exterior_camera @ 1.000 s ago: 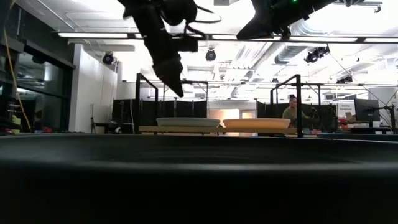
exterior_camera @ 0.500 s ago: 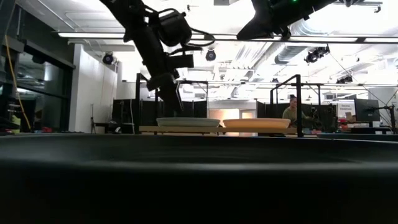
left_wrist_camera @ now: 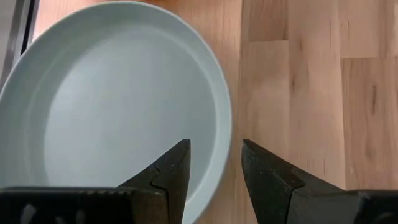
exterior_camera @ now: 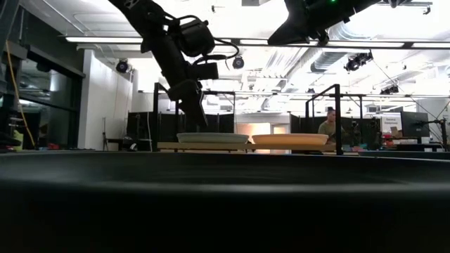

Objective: Place and stack plates onto a shelf
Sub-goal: Stack the light blue plate on top of the light orange plate on the shelf

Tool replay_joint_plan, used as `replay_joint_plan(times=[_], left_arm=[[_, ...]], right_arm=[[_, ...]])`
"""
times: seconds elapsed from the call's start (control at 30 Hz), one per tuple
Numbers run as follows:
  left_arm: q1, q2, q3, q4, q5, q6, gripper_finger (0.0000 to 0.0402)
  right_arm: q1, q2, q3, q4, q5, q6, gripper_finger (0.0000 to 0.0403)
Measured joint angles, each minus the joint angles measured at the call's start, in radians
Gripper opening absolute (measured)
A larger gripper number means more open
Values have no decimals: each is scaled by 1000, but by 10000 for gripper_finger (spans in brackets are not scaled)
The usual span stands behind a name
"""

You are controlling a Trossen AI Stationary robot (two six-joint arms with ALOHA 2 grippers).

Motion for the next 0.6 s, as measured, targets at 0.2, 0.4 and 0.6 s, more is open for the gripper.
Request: replay_joint_plan(times=[0.2, 0.4, 0.6], left_arm=[[0, 42, 0, -3, -8, 3, 133], [-1, 92, 2, 36, -67, 16, 133], [-1, 93, 4, 43, -67, 17, 111]], right_arm=[[0, 0, 0, 0, 0, 0, 0], [0, 0, 0, 0, 0, 0, 0], [0, 0, 0, 1, 0, -2, 0]])
